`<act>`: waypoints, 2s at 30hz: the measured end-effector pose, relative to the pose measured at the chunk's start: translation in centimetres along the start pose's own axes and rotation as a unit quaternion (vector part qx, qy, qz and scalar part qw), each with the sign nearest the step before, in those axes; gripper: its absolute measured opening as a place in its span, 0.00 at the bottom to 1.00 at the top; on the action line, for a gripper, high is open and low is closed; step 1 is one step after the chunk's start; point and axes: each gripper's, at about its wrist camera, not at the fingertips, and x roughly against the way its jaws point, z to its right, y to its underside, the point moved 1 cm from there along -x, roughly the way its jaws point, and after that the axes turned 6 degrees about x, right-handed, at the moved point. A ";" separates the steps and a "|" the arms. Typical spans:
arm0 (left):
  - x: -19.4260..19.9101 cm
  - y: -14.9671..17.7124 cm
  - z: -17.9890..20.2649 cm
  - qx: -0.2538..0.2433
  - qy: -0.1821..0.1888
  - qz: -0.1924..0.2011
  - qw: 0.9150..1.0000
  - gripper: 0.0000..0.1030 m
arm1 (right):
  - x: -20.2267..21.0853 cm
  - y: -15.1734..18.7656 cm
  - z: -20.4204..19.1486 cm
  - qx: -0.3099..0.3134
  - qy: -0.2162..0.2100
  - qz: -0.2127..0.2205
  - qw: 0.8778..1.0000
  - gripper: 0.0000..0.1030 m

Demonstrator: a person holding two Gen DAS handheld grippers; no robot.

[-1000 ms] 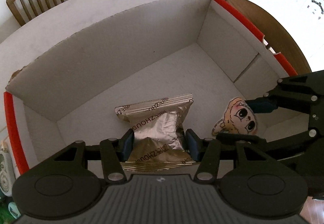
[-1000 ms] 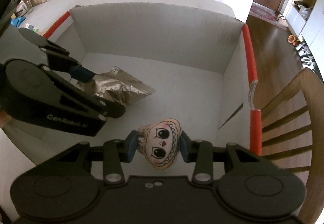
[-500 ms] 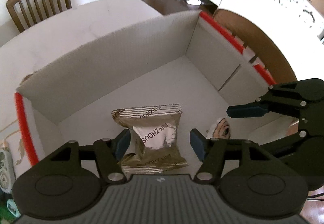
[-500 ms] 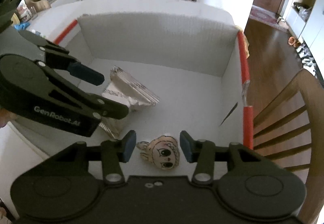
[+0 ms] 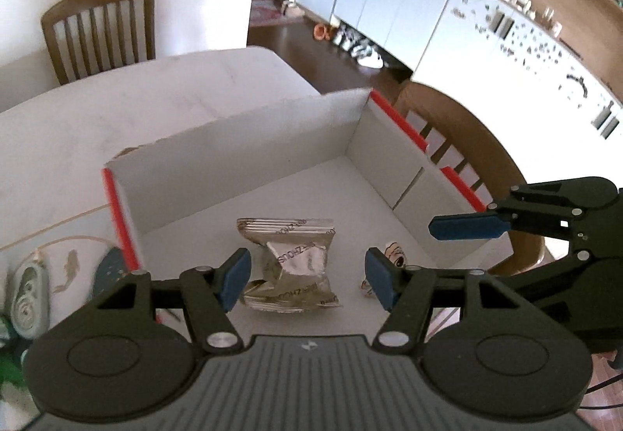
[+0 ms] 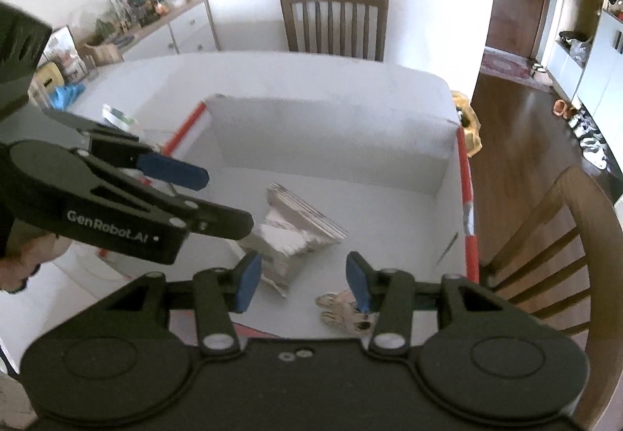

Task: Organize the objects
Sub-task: 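Withdraw both tools from the box back toward the table clutter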

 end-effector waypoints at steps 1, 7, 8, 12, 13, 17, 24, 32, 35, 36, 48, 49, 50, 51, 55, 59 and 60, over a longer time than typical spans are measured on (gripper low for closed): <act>0.5 0.2 -0.1 0.001 0.001 0.006 1.000 0.62 | 0.4 -0.2 -0.3 0.000 0.001 0.004 1.000 0.46; 4.3 1.2 -1.8 0.018 0.003 0.043 0.999 0.62 | 1.8 -0.8 -3.0 0.000 0.002 0.028 1.000 0.49; 5.0 1.5 -2.2 0.020 0.000 0.050 0.999 0.62 | 2.0 -0.9 -3.4 0.000 0.000 0.032 0.999 0.50; 7.6 2.6 -4.4 0.029 -0.007 0.070 0.997 0.62 | 2.6 -1.6 -5.3 0.000 0.001 0.044 0.999 0.54; 8.1 3.0 -4.9 0.027 -0.011 0.073 0.997 0.62 | 2.6 -1.7 -5.7 0.000 0.002 0.046 0.999 0.54; 10.2 4.8 -7.2 0.023 -0.022 0.083 0.996 0.62 | 2.9 -2.2 -7.5 -0.005 0.006 0.057 0.998 0.55; 13.2 7.3 -11.0 0.041 -0.031 0.093 0.994 0.62 | 2.0 -2.8 -10.9 -0.012 -0.004 0.059 0.998 0.61; 15.7 9.3 -15.0 0.058 -0.044 0.104 0.992 0.81 | 1.0 -3.4 -14.6 -0.015 -0.017 0.064 0.998 0.72; 16.4 10.0 -16.4 0.059 -0.053 0.110 0.991 0.85 | 0.6 -3.5 -15.9 -0.016 -0.020 0.067 0.997 0.76; 16.7 10.2 -17.0 0.061 -0.054 0.111 0.990 0.91 | 0.5 -3.5 -16.2 -0.016 -0.020 0.068 0.997 0.79; 16.7 13.4 -21.7 0.062 -0.041 0.109 0.991 1.00 | -1.9 -3.5 -20.4 -0.037 -0.011 0.065 0.997 0.99; 16.5 13.6 -22.0 0.059 -0.042 0.106 0.992 1.00 | -2.2 -3.5 -20.7 -0.038 -0.011 0.061 0.997 0.99; 16.4 13.9 -22.3 0.055 -0.043 0.104 0.992 1.00 | -2.6 -3.5 -20.9 -0.040 -0.009 0.058 0.997 0.99; 16.1 14.2 -22.6 0.048 -0.045 0.102 0.993 1.00 | -2.9 -3.5 -21.2 -0.040 -0.006 0.055 0.998 0.99; 15.2 15.3 -23.2 0.022 -0.051 0.093 0.994 1.00 | -4.2 -3.5 -22.1 -0.042 0.000 0.045 0.998 0.99; 14.2 16.1 -23.8 0.006 -0.058 0.091 0.994 1.00 | -5.5 -3.8 -22.9 -0.040 0.002 0.031 0.999 0.99; 14.0 16.3 -23.9 0.001 -0.060 0.091 0.994 1.00 | -5.8 -3.9 -23.0 -0.039 0.001 0.030 0.999 0.99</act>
